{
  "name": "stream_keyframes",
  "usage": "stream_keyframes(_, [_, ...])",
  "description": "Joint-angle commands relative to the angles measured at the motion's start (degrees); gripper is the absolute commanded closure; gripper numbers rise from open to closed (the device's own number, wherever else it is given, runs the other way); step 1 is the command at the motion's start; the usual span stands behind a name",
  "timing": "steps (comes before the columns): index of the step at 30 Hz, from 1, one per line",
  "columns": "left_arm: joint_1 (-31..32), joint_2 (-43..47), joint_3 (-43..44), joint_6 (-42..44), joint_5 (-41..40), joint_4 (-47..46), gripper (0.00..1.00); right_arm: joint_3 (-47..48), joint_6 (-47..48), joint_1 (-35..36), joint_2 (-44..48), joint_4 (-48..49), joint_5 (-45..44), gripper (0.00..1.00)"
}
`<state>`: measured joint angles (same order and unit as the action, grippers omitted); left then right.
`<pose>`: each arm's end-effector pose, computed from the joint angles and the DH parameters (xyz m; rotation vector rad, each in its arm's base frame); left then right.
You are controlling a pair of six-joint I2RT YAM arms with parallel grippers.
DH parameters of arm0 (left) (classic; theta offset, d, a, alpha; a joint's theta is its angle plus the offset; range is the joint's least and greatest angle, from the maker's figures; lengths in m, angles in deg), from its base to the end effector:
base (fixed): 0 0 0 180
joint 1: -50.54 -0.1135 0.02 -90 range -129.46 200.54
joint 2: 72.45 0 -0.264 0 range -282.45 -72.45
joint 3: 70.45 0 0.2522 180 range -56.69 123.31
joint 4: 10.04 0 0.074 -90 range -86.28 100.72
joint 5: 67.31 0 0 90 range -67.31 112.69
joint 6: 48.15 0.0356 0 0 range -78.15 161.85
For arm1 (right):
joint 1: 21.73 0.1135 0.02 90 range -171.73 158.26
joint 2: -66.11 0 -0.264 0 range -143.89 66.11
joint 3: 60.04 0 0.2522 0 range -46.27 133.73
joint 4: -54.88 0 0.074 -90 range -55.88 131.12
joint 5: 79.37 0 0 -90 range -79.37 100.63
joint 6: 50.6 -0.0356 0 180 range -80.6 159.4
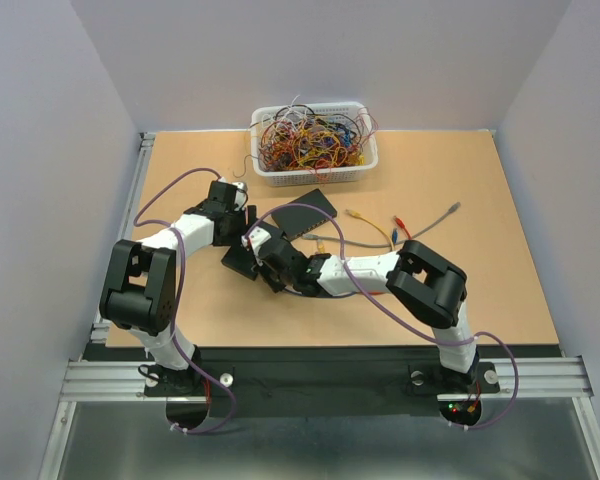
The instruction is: Insert the plug into the switch port
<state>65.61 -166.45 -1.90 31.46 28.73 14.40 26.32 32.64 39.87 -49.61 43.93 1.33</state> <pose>0.3241 -0.0911 0.1848 0.1479 2.4578 -0.3247 0.2132 0.3822 0.1571 -0.9828 2.0825 0.4437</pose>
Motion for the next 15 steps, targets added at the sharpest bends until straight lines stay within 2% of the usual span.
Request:
stream_keyframes(1, [2.3,-2.1,-0.7,0.6,3.1,4.2,0.25,2.4,2.1,0.9,-0.3,5.8,-0.7,1.0])
stream_keyframes(11, [2.6,-2.3,-0.9,0.3,4.1,4.1,0.25,-6.1,3.5,0.9,6.4,18.7,4.5,1.0])
stream_keyframes(15, [2.7,-2.3,-1.1,0.4,4.3,4.0,0.25,-5.4,3.8,0.9,5.3,18.9,3.7,1.0])
